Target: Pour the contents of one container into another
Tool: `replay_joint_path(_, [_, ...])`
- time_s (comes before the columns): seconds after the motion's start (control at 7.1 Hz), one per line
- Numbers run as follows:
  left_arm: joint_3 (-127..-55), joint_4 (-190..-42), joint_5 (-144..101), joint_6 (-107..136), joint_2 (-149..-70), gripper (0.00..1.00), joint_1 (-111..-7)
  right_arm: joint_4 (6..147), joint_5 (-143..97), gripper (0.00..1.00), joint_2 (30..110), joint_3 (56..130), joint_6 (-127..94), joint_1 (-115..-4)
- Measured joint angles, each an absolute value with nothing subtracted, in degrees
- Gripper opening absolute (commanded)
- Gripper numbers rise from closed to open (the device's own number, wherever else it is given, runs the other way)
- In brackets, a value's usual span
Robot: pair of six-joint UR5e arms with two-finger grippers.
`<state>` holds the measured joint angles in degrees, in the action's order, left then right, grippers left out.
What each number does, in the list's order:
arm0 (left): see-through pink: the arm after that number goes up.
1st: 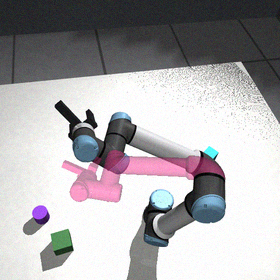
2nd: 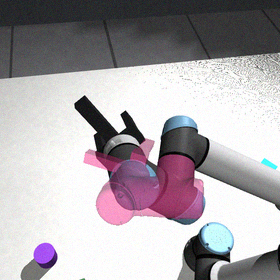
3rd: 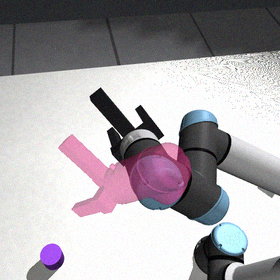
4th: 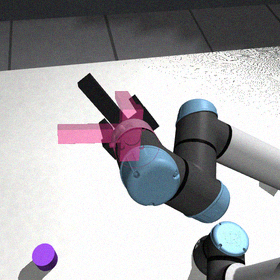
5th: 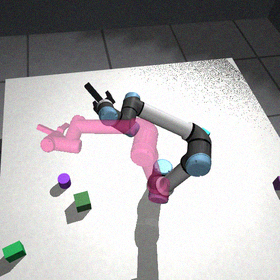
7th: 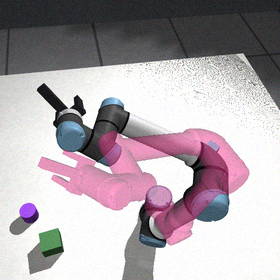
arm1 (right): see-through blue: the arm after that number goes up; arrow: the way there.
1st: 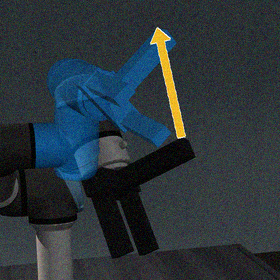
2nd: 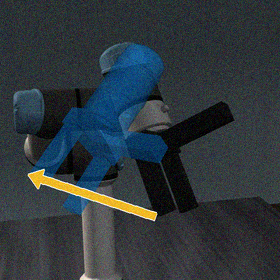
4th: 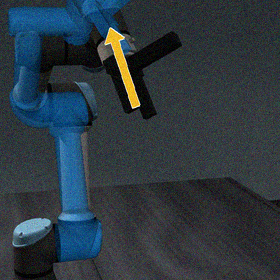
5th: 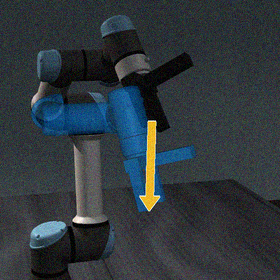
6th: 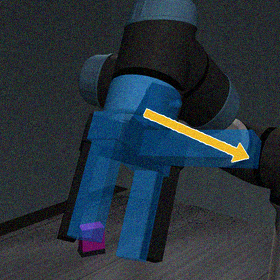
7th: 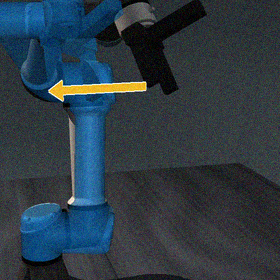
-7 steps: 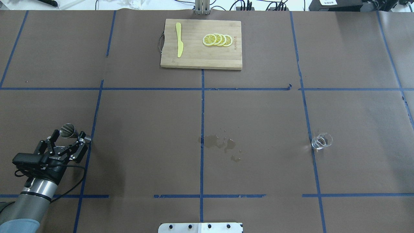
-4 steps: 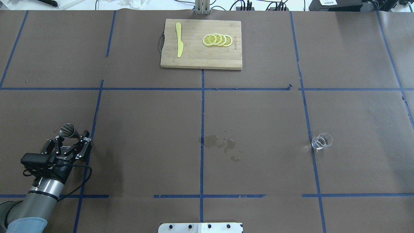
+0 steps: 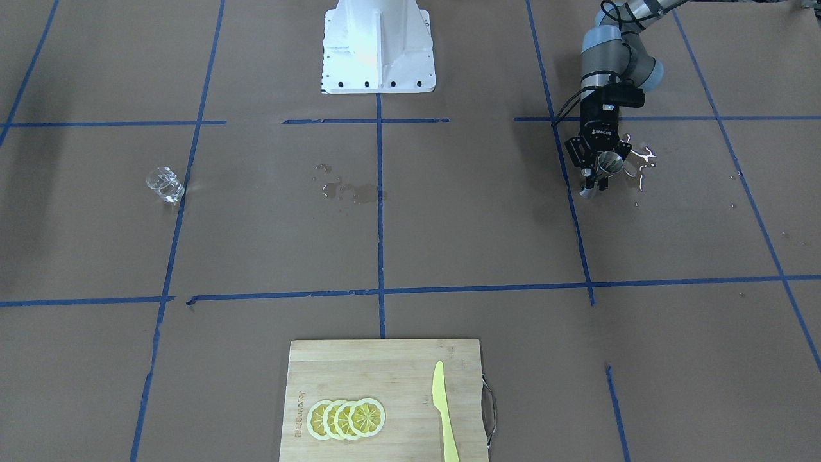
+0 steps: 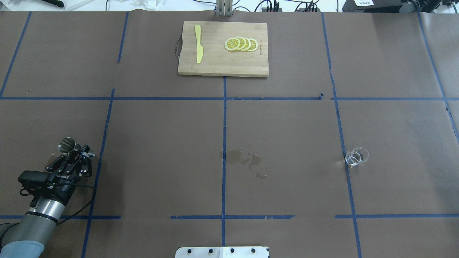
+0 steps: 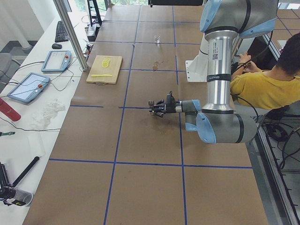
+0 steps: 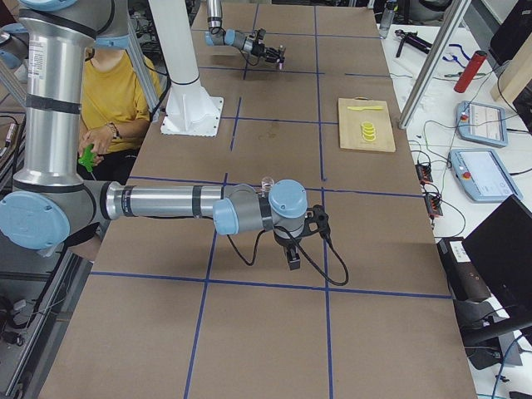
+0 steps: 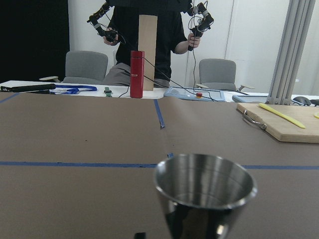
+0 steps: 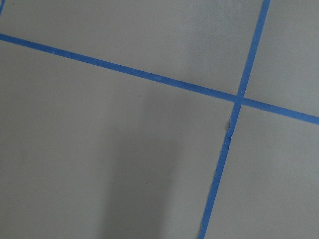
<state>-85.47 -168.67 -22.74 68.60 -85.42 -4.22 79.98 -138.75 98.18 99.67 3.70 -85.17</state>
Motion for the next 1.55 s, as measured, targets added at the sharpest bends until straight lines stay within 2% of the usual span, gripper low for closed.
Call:
replay_joint_path(0.99, [-92.54,-179.99,-24.18,52.88,-85.17,0.00,-6.12,78.94,-138.74,1.00,96.38,101.17,3.19,-82.03])
replay_joint_path(1.27, [-93.12,-183.02,-26.52,47.64,-85.18,0.00,-7.63,65.63,-138.22,1.00,96.48,103.00,-9.32,-76.93])
replay_joint_path(1.55, [-93.23,-185.23,-27.33,42.54,-85.57,0.00,-8.02,40.69,-127.88,1.00,99.33,104.01,-32.67,-65.11])
